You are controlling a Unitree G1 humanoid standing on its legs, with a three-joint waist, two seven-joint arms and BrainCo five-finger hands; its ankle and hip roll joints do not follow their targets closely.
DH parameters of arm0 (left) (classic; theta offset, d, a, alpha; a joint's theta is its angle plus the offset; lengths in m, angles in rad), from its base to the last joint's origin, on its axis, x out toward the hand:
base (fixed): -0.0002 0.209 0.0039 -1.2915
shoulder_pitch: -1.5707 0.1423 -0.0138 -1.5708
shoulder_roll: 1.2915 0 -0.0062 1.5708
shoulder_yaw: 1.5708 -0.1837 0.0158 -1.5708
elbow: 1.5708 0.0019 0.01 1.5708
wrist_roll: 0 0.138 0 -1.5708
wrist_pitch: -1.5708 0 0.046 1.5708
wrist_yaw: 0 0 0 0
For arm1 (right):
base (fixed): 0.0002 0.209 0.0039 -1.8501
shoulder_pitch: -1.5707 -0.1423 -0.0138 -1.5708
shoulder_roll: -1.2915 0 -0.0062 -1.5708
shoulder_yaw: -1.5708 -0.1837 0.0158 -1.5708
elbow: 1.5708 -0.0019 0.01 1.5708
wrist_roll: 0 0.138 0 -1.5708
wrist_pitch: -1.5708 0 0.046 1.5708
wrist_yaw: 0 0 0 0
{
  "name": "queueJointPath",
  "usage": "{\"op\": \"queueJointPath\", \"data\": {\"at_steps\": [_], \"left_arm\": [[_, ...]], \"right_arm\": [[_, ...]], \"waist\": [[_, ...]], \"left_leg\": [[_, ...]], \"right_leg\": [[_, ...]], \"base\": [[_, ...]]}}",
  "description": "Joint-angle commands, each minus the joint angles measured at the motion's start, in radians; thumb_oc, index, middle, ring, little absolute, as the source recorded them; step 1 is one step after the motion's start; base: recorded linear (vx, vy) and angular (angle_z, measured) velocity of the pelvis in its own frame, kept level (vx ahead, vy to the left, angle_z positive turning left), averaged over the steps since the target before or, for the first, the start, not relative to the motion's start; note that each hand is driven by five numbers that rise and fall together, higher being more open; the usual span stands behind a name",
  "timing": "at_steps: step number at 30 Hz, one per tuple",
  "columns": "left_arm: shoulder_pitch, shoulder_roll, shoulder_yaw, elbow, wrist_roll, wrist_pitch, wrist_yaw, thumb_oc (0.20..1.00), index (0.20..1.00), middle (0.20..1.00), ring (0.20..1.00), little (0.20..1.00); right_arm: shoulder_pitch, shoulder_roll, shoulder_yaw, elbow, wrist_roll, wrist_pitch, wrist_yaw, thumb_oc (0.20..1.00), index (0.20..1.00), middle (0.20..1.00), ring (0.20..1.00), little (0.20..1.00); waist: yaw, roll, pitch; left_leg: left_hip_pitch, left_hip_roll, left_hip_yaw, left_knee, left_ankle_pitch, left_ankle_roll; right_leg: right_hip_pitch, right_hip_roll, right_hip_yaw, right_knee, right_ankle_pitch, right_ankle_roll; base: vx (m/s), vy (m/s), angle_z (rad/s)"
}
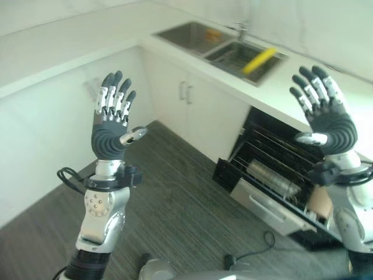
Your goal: Place the dishes in the dishwasher.
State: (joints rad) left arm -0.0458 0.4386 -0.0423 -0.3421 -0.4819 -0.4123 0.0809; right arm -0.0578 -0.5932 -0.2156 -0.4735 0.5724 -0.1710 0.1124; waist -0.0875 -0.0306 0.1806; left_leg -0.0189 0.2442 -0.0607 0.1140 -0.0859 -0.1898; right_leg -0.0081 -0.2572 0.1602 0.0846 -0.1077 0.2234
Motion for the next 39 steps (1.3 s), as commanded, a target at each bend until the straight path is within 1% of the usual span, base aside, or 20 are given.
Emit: {"op": "queueJointPath", "data": {"at_steps": [1, 2, 4, 5, 6, 7, 8, 10, 13, 16, 18, 19, 20, 21, 22, 24, 28, 34, 37, 39], "left_arm": [[-0.063, 0.005, 0.033, -0.088, 0.014, 0.004, -0.08, 1.0, 1.0, 1.0, 1.0, 1.0], [-0.082, 0.008, 0.022, -0.083, 0.02, 0.036, -0.08, 1.0, 1.0, 1.0, 1.0, 1.0], [-0.082, 0.01, 0.038, -0.075, 0.045, 0.049, -0.036, 1.0, 1.0, 1.0, 1.0, 1.0], [-0.082, 0.01, 0.038, -0.075, 0.045, 0.049, -0.036, 1.0, 1.0, 1.0, 1.0, 1.0], [-0.065, 0.025, 0.066, -0.062, 0.055, 0.03, -0.019, 1.0, 1.0, 1.0, 1.0, 1.0], [-0.062, 0.035, 0.069, -0.062, 0.035, 0.03, -0.02, 1.0, 1.0, 1.0, 1.0, 1.0], [-0.062, 0.036, 0.069, -0.063, 0.029, 0.032, -0.021, 1.0, 1.0, 1.0, 1.0, 1.0], [-0.066, 0.038, 0.045, -0.069, 0.031, 0.038, -0.005, 1.0, 1.0, 1.0, 1.0, 1.0], [-0.071, 0.031, 0.024, -0.078, 0.047, 0.032, 0.006, 1.0, 1.0, 1.0, 1.0, 1.0], [-0.045, 0.011, 0.016, -0.098, 0.036, 0.048, -0.006, 1.0, 1.0, 1.0, 1.0, 1.0], [-0.036, 0.004, 0.018, -0.103, 0.03, 0.047, -0.001, 1.0, 1.0, 1.0, 1.0, 1.0], [-0.022, -0.007, 0.024, -0.105, 0.023, 0.044, -0.006, 1.0, 1.0, 1.0, 1.0, 1.0], [-0.02, -0.009, 0.023, -0.104, 0.025, 0.043, -0.005, 1.0, 1.0, 1.0, 1.0, 1.0], [-0.02, -0.014, 0.019, -0.103, 0.035, 0.043, -0.001, 1.0, 1.0, 1.0, 1.0, 1.0], [-0.014, -0.019, 0.014, -0.101, 0.032, 0.038, -0.001, 1.0, 1.0, 1.0, 1.0, 1.0], [-0.003, -0.017, 0.012, -0.1, 0.037, 0.024, 0.011, 1.0, 1.0, 1.0, 1.0, 1.0], [0.007, -0.026, 0.007, -0.094, 0.017, -0.01, 0.016, 1.0, 1.0, 1.0, 1.0, 1.0], [-0.016, -0.01, 0.017, -0.077, -0.025, -0.036, -0.057, 1.0, 1.0, 1.0, 1.0, 1.0], [-0.053, -0.005, 0.013, -0.075, -0.029, -0.025, -0.081, 1.0, 1.0, 1.0, 1.0, 1.0], [-0.063, -0.005, 0.011, -0.078, -0.022, -0.018, -0.076, 1.0, 1.0, 1.0, 1.0, 1.0]], "right_arm": [[0.031, -0.016, -0.016, -0.073, 0.009, -0.099, -0.031, 1.0, 1.0, 1.0, 1.0, 1.0], [0.052, 0.004, -0.023, -0.083, 0.03, -0.092, -0.041, 1.0, 1.0, 1.0, 1.0, 1.0], [0.043, 0.039, -0.002, -0.075, 0.067, -0.088, 0.026, 1.0, 1.0, 1.0, 1.0, 1.0], [0.043, 0.039, -0.002, -0.075, 0.067, -0.088, 0.026, 1.0, 1.0, 1.0, 1.0, 1.0], [0.019, 0.084, 0.046, -0.047, 0.059, -0.096, 0.077, 1.0, 1.0, 1.0, 1.0, 1.0], [0.016, 0.078, 0.053, -0.046, 0.054, -0.1, 0.068, 1.0, 1.0, 1.0, 1.0, 1.0], [0.016, 0.076, 0.055, -0.047, 0.053, -0.1, 0.063, 1.0, 1.0, 1.0, 1.0, 1.0], [-0.012, 0.079, 0.084, -0.044, 0.004, -0.08, 0.028, 1.0, 1.0, 1.0, 1.0, 1.0], [-0.032, 0.073, 0.108, -0.03, -0.009, -0.097, 0.002, 1.0, 1.0, 1.0, 1.0, 1.0], [-0.022, 0.036, 0.089, -0.029, 0.001, -0.086, -0.016, 1.0, 1.0, 1.0, 1.0, 1.0], [-0.021, 0.028, 0.087, -0.03, 0.0, -0.081, -0.009, 1.0, 1.0, 1.0, 1.0, 1.0], [-0.024, 0.019, 0.086, -0.031, -0.023, -0.08, -0.003, 1.0, 1.0, 1.0, 1.0, 1.0], [-0.028, 0.015, 0.088, -0.033, -0.017, -0.077, -0.003, 1.0, 1.0, 1.0, 1.0, 1.0], [-0.037, 0.009, 0.093, -0.036, -0.009, -0.067, -0.007, 1.0, 1.0, 1.0, 1.0, 1.0], [-0.058, 0.013, 0.115, -0.033, -0.038, -0.054, -0.013, 1.0, 1.0, 1.0, 1.0, 1.0], [-0.042, 0.01, 0.117, -0.041, -0.041, -0.066, 0.002, 1.0, 1.0, 1.0, 1.0, 1.0], [-0.029, -0.022, 0.088, -0.041, -0.026, -0.081, 0.022, 1.0, 1.0, 1.0, 1.0, 1.0], [-0.027, -0.03, 0.038, -0.041, -0.021, -0.081, 0.003, 1.0, 1.0, 1.0, 1.0, 1.0], [0.025, 0.003, 0.012, -0.065, -0.029, -0.103, -0.005, 1.0, 1.0, 1.0, 1.0, 1.0], [0.039, 0.038, 0.012, -0.066, -0.029, -0.107, 0.023, 1.0, 1.0, 1.0, 1.0, 1.0]], "waist": [[-0.014, 0.015, -0.032], [-0.021, 0.013, -0.03], [-0.002, 0.016, -0.033], [-0.002, 0.016, -0.033], [0.02, 0.029, -0.03], [0.023, 0.032, -0.03], [0.024, 0.033, -0.029], [0.023, 0.027, -0.027], [0.03, 0.019, -0.029], [0.036, 0.006, -0.033], [0.043, -0.001, -0.028], [0.057, -0.006, -0.021], [0.059, -0.008, -0.021], [0.061, -0.007, -0.021], [0.057, 0.003, -0.029], [0.048, 0.013, -0.042], [0.048, 0.027, -0.06], [0.036, 0.031, -0.08], [0.02, 0.02, -0.075], [0.004, 0.024, -0.069]], "left_leg": [[0.028, 0.002, 0.079, -0.106, 0.12, 0.043], [0.024, -0.041, 0.112, -0.1, 0.109, 0.066], [0.053, -0.056, 0.208, -0.114, 0.1, 0.076], [0.053, -0.056, 0.208, -0.114, 0.1, 0.076], [0.113, -0.059, 0.364, -0.163, 0.109, 0.089], [0.131, -0.06, 0.396, -0.182, 0.115, 0.09], [0.138, -0.061, 0.402, -0.189, 0.116, 0.09], [0.164, -0.102, 0.398, -0.201, 0.1, 0.099], [0.168, -0.124, 0.403, -0.201, 0.082, 0.104], [0.121, -0.124, 0.396, -0.075, 0.099, 0.082], [0.08, -0.119, 0.384, 0.035, 0.116, 0.063], [0.001, -0.114, 0.338, 0.139, 0.163, 0.035], [-0.014, -0.108, 0.33, 0.144, 0.169, 0.031], [-0.028, -0.09, 0.326, 0.125, 0.173, 0.027], [0.008, -0.036, 0.353, -0.023, 0.168, 0.038], [0.044, -0.004, 0.357, -0.14, 0.205, 0.037], [0.023, 0.068, 0.265, -0.201, 0.284, 0.005], [0.063, 0.021, 0.312, -0.201, 0.194, 0.029], [0.066, -0.06, 0.306, -0.201, 0.17, 0.072], [0.068, -0.086, 0.29, -0.201, 0.163, 0.095]], "right_leg": [[0.052, -0.059, -0.188, 0.083, 0.058, -0.015], [0.011, -0.111, -0.225, 0.123, 0.177, -0.023], [-0.008, -0.157, -0.347, 0.16, 0.225, -0.023], [-0.008, -0.157, -0.347, 0.16, 0.225, -0.023], [-0.01, -0.094, -0.53, 0.182, 0.174, -0.02], [0.004, -0.04, -0.571, 0.173, 0.14, -0.03], [0.008, -0.02, -0.581, 0.173, 0.131, -0.033], [-0.019, 0.081, -0.607, 0.16, 0.142, -0.044], [-0.03, 0.096, -0.645, 0.081, 0.146, -0.072], [0.054, 0.162, -0.584, -0.011, 0.079, -0.132], [0.073, 0.167, -0.574, -0.025, 0.071, -0.149], [0.103, 0.172, -0.544, -0.053, 0.068, -0.165], [0.109, 0.17, -0.536, -0.061, 0.07, -0.165], [0.117, 0.168, -0.523, -0.074, 0.071, -0.161], [0.131, 0.149, -0.513, -0.099, 0.073, -0.144], [0.135, 0.138, -0.513, -0.116, 0.081, -0.131], [0.146, 0.103, -0.491, -0.111, 0.066, -0.116], [0.151, -0.002, -0.502, -0.066, 0.079, -0.046], [0.076, -0.074, -0.487, 0.092, 0.207, -0.015], [0.001, -0.051, -0.449, 0.184, 0.226, -0.011]], "base": [[0.17, 0.46, -0.6], [0.16, 0.478, -0.53], [0.1, 0.354, -0.74], [0.09, 0.51, -1.21], [0.05, 0.445, -1.53], [0.06, 0.464, -1.78], [0.04, 0.16, -2.63], [0.04, 0.106, -1.61], [0.01, -0.052, -0.63], [0.06, -0.136, 0.05], [0.03, -0.042, -0.1], [0.04, 0.02, -0.35], [0.07, 0.076, -0.29], [0.1, 0.306, -0.38], [0.12, 0.36, -0.41], [0.12, 0.369, -0.54], [0.17, 0.477, -0.5], [0.16, 0.473, -0.2], [0.13, 0.424, 0.29], [0.13, 0.287, 0.47]]}}
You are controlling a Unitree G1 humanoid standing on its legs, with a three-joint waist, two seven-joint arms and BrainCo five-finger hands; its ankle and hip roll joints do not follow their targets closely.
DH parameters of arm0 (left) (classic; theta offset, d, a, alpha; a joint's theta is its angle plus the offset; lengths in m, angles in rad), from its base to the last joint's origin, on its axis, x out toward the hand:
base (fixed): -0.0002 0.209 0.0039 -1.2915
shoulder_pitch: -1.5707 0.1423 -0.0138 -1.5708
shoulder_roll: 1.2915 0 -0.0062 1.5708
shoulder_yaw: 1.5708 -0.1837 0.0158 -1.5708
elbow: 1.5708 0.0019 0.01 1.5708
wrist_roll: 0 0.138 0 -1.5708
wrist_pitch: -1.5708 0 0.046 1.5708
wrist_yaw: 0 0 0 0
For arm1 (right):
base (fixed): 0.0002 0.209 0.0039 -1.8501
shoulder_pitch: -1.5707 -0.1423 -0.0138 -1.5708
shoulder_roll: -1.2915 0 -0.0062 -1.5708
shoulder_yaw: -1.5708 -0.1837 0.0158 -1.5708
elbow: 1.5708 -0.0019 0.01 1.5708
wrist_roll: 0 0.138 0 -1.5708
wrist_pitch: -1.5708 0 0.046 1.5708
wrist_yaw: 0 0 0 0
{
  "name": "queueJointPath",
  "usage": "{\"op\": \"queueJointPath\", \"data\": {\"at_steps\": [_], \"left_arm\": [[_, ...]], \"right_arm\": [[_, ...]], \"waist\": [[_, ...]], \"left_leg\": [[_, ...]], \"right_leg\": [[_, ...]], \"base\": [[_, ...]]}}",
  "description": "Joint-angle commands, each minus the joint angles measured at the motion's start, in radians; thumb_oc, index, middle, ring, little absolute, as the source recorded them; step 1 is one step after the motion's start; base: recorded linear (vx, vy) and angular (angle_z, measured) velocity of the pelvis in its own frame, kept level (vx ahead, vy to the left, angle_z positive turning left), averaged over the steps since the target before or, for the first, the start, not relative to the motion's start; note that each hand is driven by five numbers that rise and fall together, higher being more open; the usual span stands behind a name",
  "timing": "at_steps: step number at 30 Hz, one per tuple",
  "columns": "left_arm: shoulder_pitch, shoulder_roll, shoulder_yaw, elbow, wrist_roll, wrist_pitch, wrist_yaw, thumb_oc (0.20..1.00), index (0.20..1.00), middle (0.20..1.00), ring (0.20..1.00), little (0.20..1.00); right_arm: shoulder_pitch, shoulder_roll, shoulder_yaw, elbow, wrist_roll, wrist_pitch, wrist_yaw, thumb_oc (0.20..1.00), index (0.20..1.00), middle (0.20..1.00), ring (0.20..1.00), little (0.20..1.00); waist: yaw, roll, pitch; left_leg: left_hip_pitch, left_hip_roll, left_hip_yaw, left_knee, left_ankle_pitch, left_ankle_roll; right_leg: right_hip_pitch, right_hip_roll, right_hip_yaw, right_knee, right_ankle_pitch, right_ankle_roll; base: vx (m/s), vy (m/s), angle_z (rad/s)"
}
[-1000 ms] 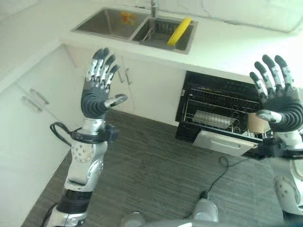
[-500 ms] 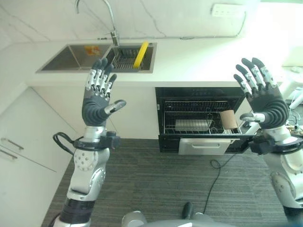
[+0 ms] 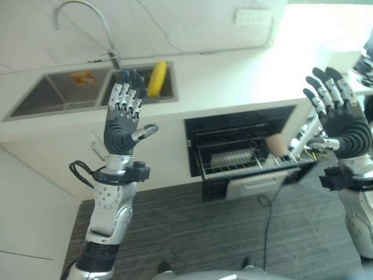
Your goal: Place the dishes in the dishwasher.
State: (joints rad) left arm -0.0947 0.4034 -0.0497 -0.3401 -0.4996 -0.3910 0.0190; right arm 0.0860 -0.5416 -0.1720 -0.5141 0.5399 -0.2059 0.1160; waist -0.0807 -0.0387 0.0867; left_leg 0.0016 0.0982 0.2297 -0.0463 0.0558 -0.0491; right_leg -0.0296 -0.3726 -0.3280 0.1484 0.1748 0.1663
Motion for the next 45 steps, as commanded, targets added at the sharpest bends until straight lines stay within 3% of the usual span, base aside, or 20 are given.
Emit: {"op": "queueJointPath", "data": {"at_steps": [1, 2, 4, 7, 8, 11, 13, 15, 16, 17, 21, 26, 30, 33, 37, 39, 45], "left_arm": [[-0.015, 0.036, 0.02, -0.079, -0.009, -0.037, -0.015, 1.0, 1.0, 1.0, 1.0, 1.0], [-0.026, 0.049, 0.017, -0.077, -0.039, -0.027, -0.014, 1.0, 1.0, 1.0, 1.0, 1.0], [-0.043, 0.044, 0.006, -0.072, -0.065, -0.01, -0.031, 1.0, 1.0, 1.0, 1.0, 1.0], [-0.057, 0.036, -0.014, -0.073, -0.09, 0.006, -0.033, 1.0, 1.0, 1.0, 1.0, 1.0], [-0.055, 0.021, -0.02, -0.082, -0.07, 0.027, -0.02, 1.0, 1.0, 1.0, 1.0, 1.0], [-0.046, 0.012, -0.029, -0.081, -0.07, 0.031, -0.019, 1.0, 1.0, 1.0, 1.0, 1.0], [-0.04, 0.008, -0.029, -0.085, -0.084, 0.032, -0.029, 1.0, 1.0, 1.0, 1.0, 1.0], [-0.043, 0.008, -0.033, -0.081, -0.102, 0.033, -0.04, 1.0, 1.0, 1.0, 1.0, 1.0], [-0.043, -0.001, -0.048, -0.086, -0.098, 0.025, -0.046, 1.0, 1.0, 1.0, 1.0, 1.0], [-0.043, -0.003, -0.049, -0.085, -0.096, 0.023, -0.046, 1.0, 1.0, 1.0, 1.0, 1.0], [-0.035, 0.0, -0.045, -0.104, -0.06, 0.001, 0.0, 1.0, 1.0, 1.0, 1.0, 1.0], [-0.065, 0.012, -0.053, -0.088, -0.06, 0.03, 0.001, 1.0, 1.0, 1.0, 1.0, 1.0], [-0.074, 0.013, -0.039, -0.091, -0.075, 0.089, -0.049, 1.0, 1.0, 1.0, 1.0, 1.0], [-0.054, 0.033, -0.026, -0.101, -0.062, 0.124, -0.049, 1.0, 1.0, 1.0, 1.0, 1.0], [-0.037, 0.051, -0.011, -0.099, -0.052, 0.109, -0.032, 1.0, 1.0, 1.0, 1.0, 1.0], [-0.039, 0.054, -0.018, -0.099, -0.05, 0.095, -0.02, 1.0, 1.0, 1.0, 1.0, 1.0], [-0.043, 0.04, -0.035, -0.093, -0.035, 0.078, 0.013, 1.0, 1.0, 1.0, 1.0, 1.0]], "right_arm": [[-0.101, -0.013, -0.034, -0.023, 0.005, -0.077, 0.023, 1.0, 1.0, 1.0, 1.0, 1.0], [-0.092, -0.024, -0.044, -0.021, 0.023, -0.084, 0.023, 1.0, 1.0, 1.0, 1.0, 1.0], [-0.083, -0.026, -0.057, -0.02, 0.019, -0.08, 0.013, 1.0, 1.0, 1.0, 1.0, 1.0], [-0.086, -0.043, -0.055, -0.019, -0.011, -0.066, -0.016, 1.0, 1.0, 1.0, 1.0, 1.0], [-0.11, -0.057, -0.049, -0.005, -0.003, -0.044, -0.019, 1.0, 1.0, 1.0, 1.0, 1.0], [-0.121, -0.064, -0.042, 0.004, 0.006, -0.028, -0.038, 1.0, 1.0, 1.0, 1.0, 1.0], [-0.114, -0.068, -0.045, 0.004, -0.004, -0.015, -0.053, 1.0, 1.0, 1.0, 1.0, 1.0], [-0.109, -0.07, -0.046, 0.009, -0.031, -0.011, -0.065, 1.0, 1.0, 1.0, 1.0, 1.0], [-0.122, -0.076, -0.05, 0.011, -0.025, -0.005, -0.062, 1.0, 1.0, 1.0, 1.0, 1.0], [-0.123, -0.076, -0.051, 0.011, -0.024, -0.005, -0.062, 1.0, 1.0, 1.0, 1.0, 1.0], [-0.176, -0.076, -0.017, 0.029, -0.014, -0.006, -0.027, 1.0, 1.0, 1.0, 1.0, 1.0], [-0.185, -0.072, 0.009, 0.024, -0.051, -0.017, -0.065, 1.0, 1.0, 1.0, 1.0, 1.0], [-0.146, -0.036, -0.019, -0.007, -0.038, -0.022, -0.076, 1.0, 1.0, 1.0, 1.0, 1.0], [-0.122, -0.009, -0.018, -0.015, -0.022, -0.018, -0.057, 1.0, 1.0, 1.0, 1.0, 1.0], [-0.138, 0.008, 0.0, -0.001, -0.004, -0.02, -0.032, 1.0, 1.0, 1.0, 1.0, 1.0], [-0.151, 0.002, 0.017, 0.008, -0.022, -0.026, -0.042, 1.0, 1.0, 1.0, 1.0, 1.0], [-0.171, -0.038, 0.034, 0.024, -0.034, -0.032, -0.077, 1.0, 1.0, 1.0, 1.0, 1.0]], "waist": [[-0.007, 0.032, 0.023], [-0.018, 0.028, 0.019], [-0.027, 0.018, 0.007], [-0.029, 0.007, -0.002], [-0.008, 0.001, -0.011], [0.006, -0.005, -0.017], [0.012, -0.007, -0.017], [0.006, -0.01, -0.012], [0.0, -0.014, -0.004], [-0.001, -0.014, -0.002], [0.008, 0.009, -0.009], [-0.01, 0.036, -0.029], [-0.028, 0.034, -0.028], [-0.033, 0.032, -0.015], [-0.013, 0.032, -0.002], [0.0, 0.026, -0.006], [0.009, 0.012, -0.022]], "left_leg": [[0.045, 0.06, 0.0, -0.041, 0.021, -0.045], [0.035, 0.055, -0.006, -0.041, 0.024, -0.04], [0.02, 0.037, -0.036, -0.041, 0.017, -0.037], [-0.006, 0.01, -0.08, -0.041, 0.02, -0.03], [-0.023, 0.01, -0.092, -0.041, 0.027, -0.034], [-0.029, 0.003, -0.076, -0.041, 0.028, -0.041], [-0.023, 0.002, -0.028, -0.041, 0.023, -0.052], [-0.031, 0.032, 0.039, -0.041, 0.053, -0.073], [-0.025, 0.096, 0.059, -0.01, 0.097, -0.098], [-0.026, 0.099, 0.056, -0.005, 0.099, -0.1], [0.03, 0.099, -0.046, -0.04, 0.041, -0.086], [0.038, 0.089, -0.056, -0.041, 0.002, -0.077], [0.047, 0.033, -0.053, -0.041, -0.027, -0.043], [0.069, 0.023, -0.018, -0.041, -0.044, -0.027], [0.081, 0.044, 0.044, -0.041, -0.038, -0.029], [0.077, 0.042, 0.053, -0.041, -0.037, -0.031], [0.061, 0.038, 0.038, -0.041, -0.031, -0.038]], "right_leg": [[0.015, 0.092, 0.048, 0.103, -0.076, 0.041], [0.017, 0.173, 0.071, 0.038, -0.13, 0.025], [0.043, 0.251, 0.11, -0.081, -0.16, -0.011], [0.061, 0.305, 0.169, -0.173, -0.156, -0.046], [0.085, 0.315, 0.161, -0.196, -0.17, -0.066], [0.113, 0.315, 0.139, -0.234, -0.16, -0.07], [0.134, 0.308, 0.109, -0.236, -0.171, -0.065], [0.147, 0.301, 0.082, -0.236, -0.176, -0.065], [0.153, 0.288, 0.075, -0.236, -0.167, -0.074], [0.154, 0.289, 0.074, -0.236, -0.167, -0.075], [0.124, 0.255, 0.118, -0.236, -0.153, -0.057], [0.107, 0.213, 0.119, -0.236, -0.14, -0.024], [0.092, 0.154, 0.112, -0.225, -0.086, 0.021], [0.051, 0.128, 0.094, -0.138, -0.048, 0.04], [0.045, 0.163, 0.017, -0.128, -0.077, 0.044], [0.067, 0.206, -0.009, -0.192, -0.102, 0.018], [0.08, 0.243, 0.038, -0.236, -0.121, -0.014]], "base": [[0.21, 0.185, 0.32], [0.22, 0.034, 0.23], [0.22, -0.027, 0.34], [0.15, -0.093, 1.17], [0.15, -0.175, 1.65], [0.08, -0.14, 0.74], [0.05, -0.051, 0.63], [0.01, 0.053, 0.77], [-0.02, 0.117, 0.83], [-0.02, 0.163, 0.78], [0.01, 0.263, 0.01], [0.06, 0.303, -0.29], [0.1, 0.293, 0.15], [0.07, 0.213, 0.0], [-0.01, 0.048, -0.6], [-0.01, -0.07, -0.45], [0.01, -0.121, -0.11]]}}
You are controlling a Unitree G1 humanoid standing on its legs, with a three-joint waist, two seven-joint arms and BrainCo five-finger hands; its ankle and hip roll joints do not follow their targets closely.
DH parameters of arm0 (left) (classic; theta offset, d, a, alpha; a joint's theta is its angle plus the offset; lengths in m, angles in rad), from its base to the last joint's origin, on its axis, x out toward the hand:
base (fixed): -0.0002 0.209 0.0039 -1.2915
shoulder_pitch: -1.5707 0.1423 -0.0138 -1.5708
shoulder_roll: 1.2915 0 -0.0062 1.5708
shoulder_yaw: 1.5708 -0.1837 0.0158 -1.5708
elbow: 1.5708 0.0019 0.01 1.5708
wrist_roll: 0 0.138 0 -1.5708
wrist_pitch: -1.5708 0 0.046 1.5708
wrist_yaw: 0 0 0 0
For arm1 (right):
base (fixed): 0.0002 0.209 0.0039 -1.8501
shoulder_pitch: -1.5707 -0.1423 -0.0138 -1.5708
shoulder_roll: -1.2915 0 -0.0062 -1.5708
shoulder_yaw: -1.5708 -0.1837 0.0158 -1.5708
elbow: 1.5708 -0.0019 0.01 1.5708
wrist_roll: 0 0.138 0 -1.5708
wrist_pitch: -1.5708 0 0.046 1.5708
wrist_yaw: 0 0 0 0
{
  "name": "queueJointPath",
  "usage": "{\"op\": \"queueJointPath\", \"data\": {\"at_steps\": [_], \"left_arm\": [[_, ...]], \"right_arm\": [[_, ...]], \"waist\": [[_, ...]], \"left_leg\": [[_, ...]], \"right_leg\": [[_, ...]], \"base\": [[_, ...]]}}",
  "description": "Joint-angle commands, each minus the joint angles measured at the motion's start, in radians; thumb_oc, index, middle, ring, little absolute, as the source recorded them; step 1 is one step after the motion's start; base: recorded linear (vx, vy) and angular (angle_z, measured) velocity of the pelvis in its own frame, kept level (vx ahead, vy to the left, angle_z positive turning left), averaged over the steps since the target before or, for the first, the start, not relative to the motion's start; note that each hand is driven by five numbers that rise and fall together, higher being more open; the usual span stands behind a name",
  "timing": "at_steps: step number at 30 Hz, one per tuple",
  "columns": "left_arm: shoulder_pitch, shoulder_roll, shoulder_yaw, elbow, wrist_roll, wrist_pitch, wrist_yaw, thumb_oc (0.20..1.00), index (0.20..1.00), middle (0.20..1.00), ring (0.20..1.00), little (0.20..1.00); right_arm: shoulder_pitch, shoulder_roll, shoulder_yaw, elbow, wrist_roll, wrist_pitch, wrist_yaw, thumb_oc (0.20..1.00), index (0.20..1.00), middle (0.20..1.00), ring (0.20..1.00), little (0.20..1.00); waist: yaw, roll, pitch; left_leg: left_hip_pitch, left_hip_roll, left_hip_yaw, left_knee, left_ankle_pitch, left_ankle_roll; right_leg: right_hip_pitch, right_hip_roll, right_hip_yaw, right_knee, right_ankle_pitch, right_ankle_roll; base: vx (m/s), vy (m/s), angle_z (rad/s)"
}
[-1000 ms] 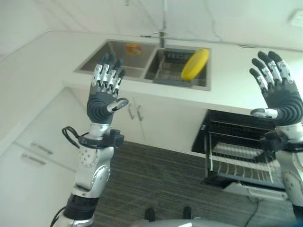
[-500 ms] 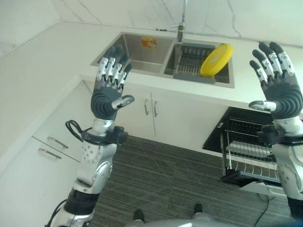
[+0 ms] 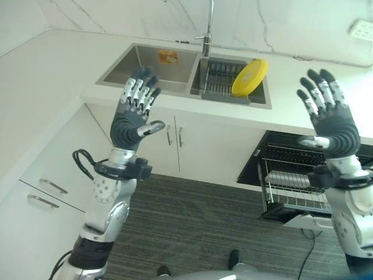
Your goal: Place the dishes in the dishwasher.
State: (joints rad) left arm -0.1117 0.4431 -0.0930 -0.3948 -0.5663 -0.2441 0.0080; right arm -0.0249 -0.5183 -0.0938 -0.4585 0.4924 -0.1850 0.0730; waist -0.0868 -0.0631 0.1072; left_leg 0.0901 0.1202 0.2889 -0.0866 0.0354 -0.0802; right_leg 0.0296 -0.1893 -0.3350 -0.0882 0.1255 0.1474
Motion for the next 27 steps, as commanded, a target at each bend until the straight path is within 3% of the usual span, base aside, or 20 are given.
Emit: {"op": "queueJointPath", "data": {"at_steps": [1, 10, 12, 14, 15, 17, 18, 20, 23, 25, 27], "left_arm": [[-0.024, -0.003, 0.008, -0.034, 0.028, -0.072, 0.025, 1.0, 1.0, 1.0, 1.0, 1.0], [-0.007, -0.011, 0.03, -0.019, -0.034, -0.092, 0.005, 1.0, 1.0, 1.0, 1.0, 1.0], [0.002, -0.017, 0.035, -0.026, -0.036, -0.1, -0.001, 1.0, 1.0, 1.0, 1.0, 1.0], [0.008, -0.027, 0.038, -0.038, -0.035, -0.093, -0.001, 1.0, 1.0, 1.0, 1.0, 1.0], [0.011, -0.029, 0.041, -0.036, -0.037, -0.092, -0.004, 1.0, 1.0, 1.0, 1.0, 1.0], [0.025, -0.035, 0.045, -0.03, -0.052, -0.092, -0.011, 1.0, 1.0, 1.0, 1.0, 1.0], [0.037, -0.035, 0.046, -0.03, -0.058, -0.099, -0.012, 1.0, 1.0, 1.0, 1.0, 1.0], [0.045, -0.03, 0.037, -0.021, -0.043, -0.139, -0.007, 1.0, 1.0, 1.0, 1.0, 1.0], [0.055, -0.024, 0.057, -0.016, -0.055, -0.139, -0.005, 1.0, 1.0, 1.0, 1.0, 1.0], [0.047, -0.02, 0.06, -0.019, -0.056, -0.13, -0.025, 1.0, 1.0, 1.0, 1.0, 1.0], [0.039, -0.015, 0.059, -0.025, -0.048, -0.12, -0.029, 1.0, 1.0, 1.0, 1.0, 1.0]], "right_arm": [[-0.063, -0.061, -0.042, -0.032, 0.01, -0.05, -0.037, 1.0, 1.0, 1.0, 1.0, 1.0], [-0.057, -0.064, -0.064, -0.045, 0.034, -0.019, -0.014, 1.0, 1.0, 1.0, 1.0, 1.0], [-0.061, -0.081, -0.074, -0.05, 0.046, -0.001, 0.009, 1.0, 1.0, 1.0, 1.0, 1.0], [-0.063, -0.095, -0.085, -0.047, 0.045, 0.008, 0.032, 1.0, 1.0, 1.0, 1.0, 1.0], [-0.07, -0.098, -0.082, -0.042, 0.044, 0.007, 0.032, 1.0, 1.0, 1.0, 1.0, 1.0], [-0.078, -0.092, -0.068, -0.035, 0.032, 0.003, 0.033, 1.0, 1.0, 1.0, 1.0, 1.0], [-0.068, -0.086, -0.065, -0.04, 0.025, -0.008, 0.038, 1.0, 1.0, 1.0, 1.0, 1.0], [-0.059, -0.095, -0.067, -0.044, 0.028, -0.032, 0.056, 1.0, 1.0, 1.0, 1.0, 1.0], [-0.057, -0.118, -0.092, -0.041, 0.067, -0.032, 0.073, 1.0, 1.0, 1.0, 1.0, 1.0], [-0.017, -0.11, -0.121, -0.064, 0.085, -0.047, 0.073, 1.0, 1.0, 1.0, 1.0, 1.0], [-0.002, -0.105, -0.134, -0.073, 0.086, -0.056, 0.067, 1.0, 1.0, 1.0, 1.0, 1.0]], "waist": [[0.016, 0.038, -0.045], [-0.005, 0.055, -0.045], [-0.002, 0.039, -0.024], [0.005, 0.026, 0.006], [0.006, 0.028, 0.011], [0.005, 0.041, 0.008], [0.005, 0.054, 0.005], [0.008, 0.072, 0.0], [0.009, 0.066, -0.015], [0.007, 0.054, -0.023], [0.007, 0.049, -0.021]], "left_leg": [[-0.028, 0.02, -0.017, -0.001, -0.008, -0.011], [-0.012, 0.056, 0.004, -0.001, 0.017, -0.044], [-0.047, 0.055, 0.018, 0.136, 0.045, -0.055], [-0.16, 0.056, -0.011, 0.308, 0.038, -0.06], [-0.173, 0.061, -0.008, 0.28, 0.038, -0.058], [-0.143, 0.077, 0.017, 0.104, 0.066, -0.053], [-0.122, 0.099, 0.013, 0.005, 0.118, -0.06], [-0.185, 0.15, -0.068, -0.001, 0.203, -0.092], [-0.166, 0.129, -0.045, -0.001, 0.136, -0.075], [-0.133, 0.075, -0.04, -0.001, 0.09, -0.04], [-0.122, 0.049, -0.054, -0.001, 0.076, -0.021]], "right_leg": [[0.022, 0.061, 0.046, 0.001, -0.073, 0.002], [0.041, 0.118, 0.098, 0.001, -0.11, -0.039], [0.057, 0.121, 0.119, 0.001, -0.113, -0.061], [0.073, 0.125, 0.137, 0.001, -0.115, -0.081], [0.081, 0.129, 0.144, 0.001, -0.121, -0.078], [0.093, 0.129, 0.145, 0.001, -0.136, -0.063], [0.1, 0.127, 0.144, 0.001, -0.145, -0.057], [0.124, 0.123, 0.149, 0.001, -0.176, -0.058], [0.161, 0.087, 0.144, 0.001, -0.188, -0.038], [0.17, 0.053, 0.135, 0.043, -0.183, -0.007], [0.149, 0.037, 0.136, 0.093, -0.174, 0.008]], "base": [[0.04, -0.177, -0.09], [0.04, -0.172, -0.12], [0.05, -0.201, -0.04], [0.07, -0.12, -0.13], [0.18, 0.032, -0.01], [0.28, 0.178, 0.01], [0.33, 0.272, -0.21], [0.44, 0.412, -0.38], [0.43, 0.435, -0.53], [0.4, 0.42, -0.44], [0.26, 0.279, 0.17]]}}
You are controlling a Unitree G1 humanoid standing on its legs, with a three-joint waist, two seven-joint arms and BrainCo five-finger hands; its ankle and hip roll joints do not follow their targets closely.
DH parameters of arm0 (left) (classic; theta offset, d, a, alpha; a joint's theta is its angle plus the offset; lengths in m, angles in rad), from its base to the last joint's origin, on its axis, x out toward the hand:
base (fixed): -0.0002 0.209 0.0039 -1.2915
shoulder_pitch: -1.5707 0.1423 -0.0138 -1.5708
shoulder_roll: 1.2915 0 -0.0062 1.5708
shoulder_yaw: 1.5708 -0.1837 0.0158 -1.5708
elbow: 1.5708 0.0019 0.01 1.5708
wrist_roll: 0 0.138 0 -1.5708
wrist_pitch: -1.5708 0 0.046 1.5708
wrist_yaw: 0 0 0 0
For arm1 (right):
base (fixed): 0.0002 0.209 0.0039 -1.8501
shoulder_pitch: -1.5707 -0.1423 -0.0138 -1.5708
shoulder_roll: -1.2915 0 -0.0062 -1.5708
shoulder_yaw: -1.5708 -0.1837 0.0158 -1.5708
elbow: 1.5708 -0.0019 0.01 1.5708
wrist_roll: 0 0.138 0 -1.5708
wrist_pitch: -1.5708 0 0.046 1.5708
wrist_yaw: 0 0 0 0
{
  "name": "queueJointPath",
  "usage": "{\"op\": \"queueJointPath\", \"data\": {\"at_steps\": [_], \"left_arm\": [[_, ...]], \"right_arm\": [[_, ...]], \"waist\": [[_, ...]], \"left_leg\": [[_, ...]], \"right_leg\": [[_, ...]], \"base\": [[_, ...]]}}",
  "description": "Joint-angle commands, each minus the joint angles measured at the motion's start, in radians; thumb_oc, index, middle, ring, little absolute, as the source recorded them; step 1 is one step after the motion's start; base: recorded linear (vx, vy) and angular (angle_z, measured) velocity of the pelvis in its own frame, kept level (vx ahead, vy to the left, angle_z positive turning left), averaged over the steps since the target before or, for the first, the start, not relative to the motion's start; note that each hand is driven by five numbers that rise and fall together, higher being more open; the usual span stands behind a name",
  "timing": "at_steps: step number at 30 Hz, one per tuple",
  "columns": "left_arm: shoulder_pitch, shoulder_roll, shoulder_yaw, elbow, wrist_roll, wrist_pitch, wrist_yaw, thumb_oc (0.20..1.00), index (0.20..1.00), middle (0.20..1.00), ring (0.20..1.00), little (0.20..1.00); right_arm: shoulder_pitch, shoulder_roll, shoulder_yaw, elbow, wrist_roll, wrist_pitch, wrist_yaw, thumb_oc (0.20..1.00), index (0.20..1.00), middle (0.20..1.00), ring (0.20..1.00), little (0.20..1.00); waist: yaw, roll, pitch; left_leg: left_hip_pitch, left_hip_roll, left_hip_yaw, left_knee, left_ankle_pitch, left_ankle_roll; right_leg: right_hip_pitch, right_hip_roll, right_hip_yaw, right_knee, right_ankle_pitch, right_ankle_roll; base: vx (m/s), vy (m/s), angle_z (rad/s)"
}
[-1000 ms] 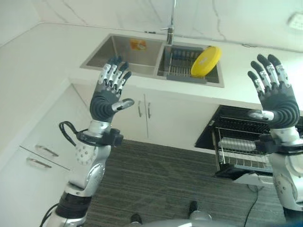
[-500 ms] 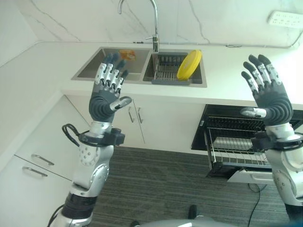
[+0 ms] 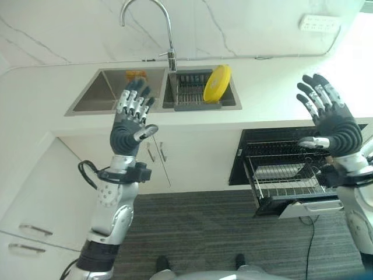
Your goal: Place the dishes in the dishwasher.
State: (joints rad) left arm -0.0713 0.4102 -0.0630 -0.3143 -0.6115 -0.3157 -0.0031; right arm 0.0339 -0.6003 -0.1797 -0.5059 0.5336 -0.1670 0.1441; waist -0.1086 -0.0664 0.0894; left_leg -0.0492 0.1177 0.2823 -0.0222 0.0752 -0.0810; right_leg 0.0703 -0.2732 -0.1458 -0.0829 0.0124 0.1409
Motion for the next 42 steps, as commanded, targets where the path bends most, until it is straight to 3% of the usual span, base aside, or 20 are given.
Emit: {"op": "queueJointPath", "data": {"at_steps": [1, 5, 7, 10, 11, 14, 18, 20, 23, 26, 27, 30, 32, 35, 37, 38, 40, 42], "left_arm": [[-0.007, 0.021, 0.028, -0.104, 0.0, -0.041, -0.017, 1.0, 1.0, 1.0, 1.0, 1.0], [-0.038, 0.025, 0.022, -0.101, 0.012, -0.007, 0.001, 1.0, 1.0, 1.0, 1.0, 1.0], [-0.036, 0.025, 0.024, -0.109, 0.018, 0.02, -0.002, 1.0, 1.0, 1.0, 1.0, 1.0], [-0.03, 0.022, 0.015, -0.11, 0.036, 0.024, 0.007, 1.0, 1.0, 1.0, 1.0, 1.0], [-0.027, 0.018, 0.016, -0.112, 0.048, 0.021, 0.01, 1.0, 1.0, 1.0, 1.0, 1.0], [-0.038, 0.022, 0.011, -0.106, 0.065, 0.028, 0.019, 1.0, 1.0, 1.0, 1.0, 1.0], [-0.06, 0.024, -0.007, -0.098, 0.098, 0.025, 0.028, 1.0, 1.0, 1.0, 1.0, 1.0], [-0.059, 0.022, -0.014, -0.102, 0.106, 0.022, 0.038, 1.0, 1.0, 1.0, 1.0, 1.0], [-0.051, 0.032, -0.013, -0.11, 0.117, 0.021, 0.046, 1.0, 1.0, 1.0, 1.0, 1.0], [-0.038, 0.036, -0.004, -0.119, 0.118, 0.03, 0.041, 1.0, 1.0, 1.0, 1.0, 1.0], [-0.026, 0.038, -0.001, -0.124, 0.115, 0.035, 0.045, 1.0, 1.0, 1.0, 1.0, 1.0], [-0.013, 0.034, 0.011, -0.138, 0.114, 0.045, 0.067, 1.0, 1.0, 1.0, 1.0, 1.0], [-0.006, 0.033, 0.017, -0.14, 0.126, 0.048, 0.081, 1.0, 1.0, 1.0, 1.0, 1.0], [-0.007, 0.029, 0.016, -0.142, 0.141, 0.06, 0.097, 1.0, 1.0, 1.0, 1.0, 1.0], [-0.005, 0.02, 0.012, -0.146, 0.156, 0.053, 0.102, 1.0, 1.0, 1.0, 1.0, 1.0], [-0.004, 0.018, 0.013, -0.145, 0.157, 0.048, 0.102, 1.0, 1.0, 1.0, 1.0, 1.0], [0.001, 0.014, 0.02, -0.137, 0.15, 0.032, 0.092, 1.0, 1.0, 1.0, 1.0, 1.0], [0.007, 0.009, 0.021, -0.131, 0.132, 0.024, 0.082, 1.0, 1.0, 1.0, 1.0, 1.0]], "right_arm": [[-0.055, -0.016, -0.051, -0.026, 0.042, -0.078, -0.005, 1.0, 1.0, 1.0, 1.0, 1.0], [-0.047, 0.02, -0.055, -0.025, 0.026, -0.082, -0.002, 1.0, 1.0, 1.0, 1.0, 1.0], [-0.042, 0.037, -0.052, -0.025, 0.012, -0.07, -0.005, 1.0, 1.0, 1.0, 1.0, 1.0], [-0.032, 0.048, -0.043, -0.013, 0.006, -0.079, -0.002, 1.0, 1.0, 1.0, 1.0, 1.0], [-0.036, 0.048, -0.037, -0.01, 0.005, -0.079, -0.001, 1.0, 1.0, 1.0, 1.0, 1.0], [-0.059, 0.036, -0.025, -0.005, 0.016, -0.066, -0.011, 1.0, 1.0, 1.0, 1.0, 1.0], [-0.074, 0.031, -0.021, 0.002, 0.023, -0.067, -0.013, 1.0, 1.0, 1.0, 1.0, 1.0], [-0.076, 0.036, -0.017, -0.004, 0.018, -0.066, -0.014, 1.0, 1.0, 1.0, 1.0, 1.0], [-0.076, 0.045, -0.004, -0.02, 0.009, -0.063, -0.03, 1.0, 1.0, 1.0, 1.0, 1.0], [-0.068, 0.042, -0.008, -0.025, 0.016, -0.06, -0.031, 1.0, 1.0, 1.0, 1.0, 1.0], [-0.069, 0.033, -0.01, -0.023, 0.019, -0.05, -0.032, 1.0, 1.0, 1.0, 1.0, 1.0], [-0.092, 0.019, -0.004, -0.017, 0.025, -0.03, -0.023, 1.0, 1.0, 1.0, 1.0, 1.0], [-0.104, 0.01, -0.007, -0.017, 0.034, -0.018, -0.015, 1.0, 1.0, 1.0, 1.0, 1.0], [-0.112, -0.004, -0.003, -0.013, 0.049, -0.005, -0.019, 1.0, 1.0, 1.0, 1.0, 1.0], [-0.118, -0.01, 0.0, -0.008, 0.047, 0.003, -0.01, 1.0, 1.0, 1.0, 1.0, 1.0], [-0.122, -0.013, 0.001, -0.004, 0.043, 0.006, -0.009, 1.0, 1.0, 1.0, 1.0, 1.0], [-0.139, -0.015, 0.015, 0.007, 0.02, 0.013, -0.024, 1.0, 1.0, 1.0, 1.0, 1.0], [-0.135, -0.004, 0.026, 0.012, -0.01, 0.015, -0.042, 1.0, 1.0, 1.0, 1.0, 1.0]], "waist": [[0.028, 0.049, -0.003], [0.028, 0.043, -0.002], [0.033, 0.045, -0.005], [0.036, 0.059, 0.002], [0.039, 0.06, 0.005], [0.028, 0.045, 0.009], [0.012, 0.029, 0.02], [0.011, 0.023, 0.023], [0.015, 0.019, 0.031], [0.018, 0.024, 0.025], [0.021, 0.024, 0.011], [0.032, 0.024, -0.008], [0.037, 0.027, -0.012], [0.044, 0.025, -0.006], [0.058, 0.017, 0.006], [0.064, 0.017, 0.011], [0.069, 0.026, 0.02], [0.067, 0.042, 0.024]], "left_leg": [[0.024, 0.039, -0.054, -0.065, 0.029, -0.011], [0.047, -0.017, -0.081, -0.065, 0.001, 0.028], [0.061, -0.051, -0.1, -0.065, -0.014, 0.049], [0.078, -0.072, -0.125, -0.065, -0.031, 0.073], [0.082, -0.074, -0.128, -0.065, -0.035, 0.073], [0.101, -0.077, -0.111, -0.065, -0.044, 0.062], [0.141, -0.061, -0.088, -0.065, -0.088, 0.044], [0.155, -0.053, -0.081, -0.065, -0.107, 0.035], [0.182, -0.034, -0.069, -0.065, -0.128, 0.029], [0.194, -0.012, -0.06, -0.065, -0.123, 0.024], [0.205, 0.005, -0.054, -0.065, -0.121, 0.016], [0.225, 0.026, -0.026, -0.065, -0.115, -0.005], [0.234, 0.042, -0.015, -0.055, -0.076, -0.026], [0.18, 0.079, -0.026, 0.095, 0.002, -0.061], [0.094, 0.061, -0.069, 0.235, 0.006, -0.068], [0.058, 0.05, -0.085, 0.249, -0.006, -0.066], [0.034, 0.041, -0.085, 0.152, -0.024, -0.06], [0.048, 0.07, -0.054, 0.005, 0.026, -0.064]], "right_leg": [[0.095, 0.111, -0.052, 0.117, -0.05, 0.024], [0.044, 0.066, -0.047, 0.241, 0.013, 0.05], [0.012, 0.056, -0.042, 0.331, 0.05, 0.049], [-0.086, 0.057, -0.025, 0.554, 0.096, 0.042], [-0.119, 0.057, -0.025, 0.573, 0.1, 0.037], [-0.144, 0.095, -0.074, 0.387, 0.062, 0.026], [-0.129, 0.077, -0.11, 0.121, 0.118, 0.04], [-0.127, 0.054, -0.116, 0.059, 0.165, 0.05], [-0.143, 0.028, -0.12, 0.061, 0.21, 0.064], [-0.122, 0.043, -0.124, 0.043, 0.165, 0.058], [-0.089, 0.072, -0.123, 0.012, 0.132, 0.052], [-0.052, 0.1, -0.132, -0.004, 0.1, 0.036], [-0.035, 0.126, -0.124, -0.004, 0.082, 0.018], [-0.012, 0.154, -0.109, -0.004, 0.059, -0.017], [0.005, 0.163, -0.094, -0.004, 0.046, -0.042], [0.01, 0.166, -0.085, -0.004, 0.041, -0.044], [0.018, 0.171, -0.066, -0.004, 0.028, -0.03], [0.025, 0.166, -0.07, -0.004, 0.017, -0.016]], "base": [[0.19, 0.219, 0.48], [0.25, 0.287, 0.22], [0.27, 0.324, 0.02], [0.22, 0.258, 0.07], [0.19, 0.137, 0.01], [0.21, -0.046, -0.03], [0.21, -0.171, 0.1], [0.23, -0.239, 0.08], [0.22, -0.32, 0.04], [0.2, -0.284, 0.04], [0.23, -0.322, -0.07], [0.25, -0.337, -0.07], [0.18, -0.267, -0.26], [0.12, -0.226, -0.18], [0.09, -0.184, -0.23], [0.1, -0.061, -0.19], [0.12, 0.064, -0.3], [0.12, 0.134, -0.24]]}}
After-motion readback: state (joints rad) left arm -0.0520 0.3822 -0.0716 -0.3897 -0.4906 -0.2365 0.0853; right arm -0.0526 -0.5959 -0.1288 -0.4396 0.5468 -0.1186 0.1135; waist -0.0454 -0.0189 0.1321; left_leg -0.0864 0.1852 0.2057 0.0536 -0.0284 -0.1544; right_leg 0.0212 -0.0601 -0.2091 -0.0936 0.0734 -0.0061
